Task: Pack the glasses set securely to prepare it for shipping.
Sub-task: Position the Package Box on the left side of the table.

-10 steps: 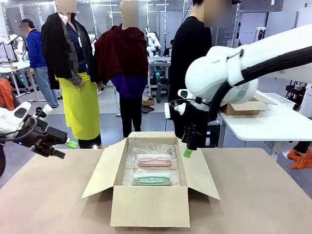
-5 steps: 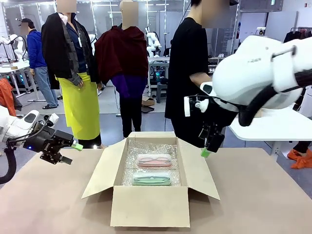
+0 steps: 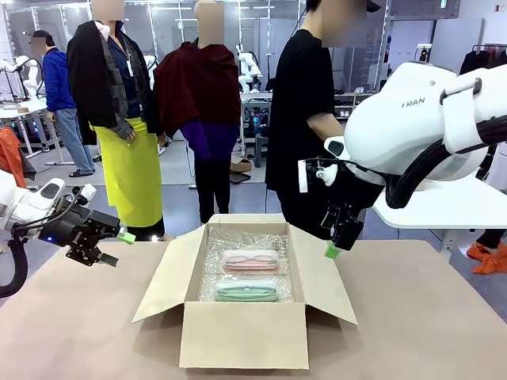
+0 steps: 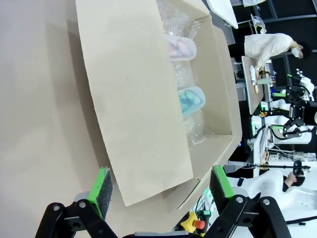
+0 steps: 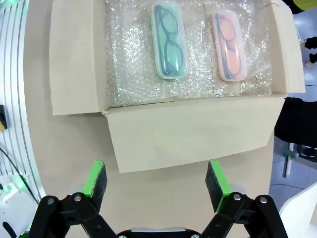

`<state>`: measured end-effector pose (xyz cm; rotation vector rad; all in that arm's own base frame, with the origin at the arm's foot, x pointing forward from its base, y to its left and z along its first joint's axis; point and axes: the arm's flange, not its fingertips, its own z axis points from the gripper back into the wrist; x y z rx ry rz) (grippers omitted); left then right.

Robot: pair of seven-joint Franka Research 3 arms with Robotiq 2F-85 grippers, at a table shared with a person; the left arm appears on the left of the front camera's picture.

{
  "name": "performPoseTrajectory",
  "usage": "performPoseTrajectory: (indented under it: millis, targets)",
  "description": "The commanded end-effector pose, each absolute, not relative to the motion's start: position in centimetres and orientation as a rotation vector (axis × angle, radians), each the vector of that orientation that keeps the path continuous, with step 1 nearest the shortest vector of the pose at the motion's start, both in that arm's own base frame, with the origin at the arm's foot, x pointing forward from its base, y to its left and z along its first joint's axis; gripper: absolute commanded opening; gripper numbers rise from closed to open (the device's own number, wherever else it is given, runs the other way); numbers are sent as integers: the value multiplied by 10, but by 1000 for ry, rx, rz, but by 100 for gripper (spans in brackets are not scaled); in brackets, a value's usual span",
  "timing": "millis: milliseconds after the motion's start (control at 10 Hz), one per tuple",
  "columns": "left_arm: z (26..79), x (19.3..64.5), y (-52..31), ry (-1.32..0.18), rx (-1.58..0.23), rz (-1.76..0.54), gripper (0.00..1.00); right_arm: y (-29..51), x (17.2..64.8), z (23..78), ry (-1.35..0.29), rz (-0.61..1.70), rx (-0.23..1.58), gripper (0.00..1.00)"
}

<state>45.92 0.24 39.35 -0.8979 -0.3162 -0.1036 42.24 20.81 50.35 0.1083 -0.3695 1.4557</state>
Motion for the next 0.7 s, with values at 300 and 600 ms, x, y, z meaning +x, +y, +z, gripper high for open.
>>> performPoseTrajectory:
  millis: [300, 600]
  targets:
    - [348, 495, 22, -252, -897, -108, 100, 210, 424, 508, -365, 1449, 104, 100]
    - [324, 500, 37, -203, -1020, -96, 100, 210, 424, 508, -365, 1449, 104, 100]
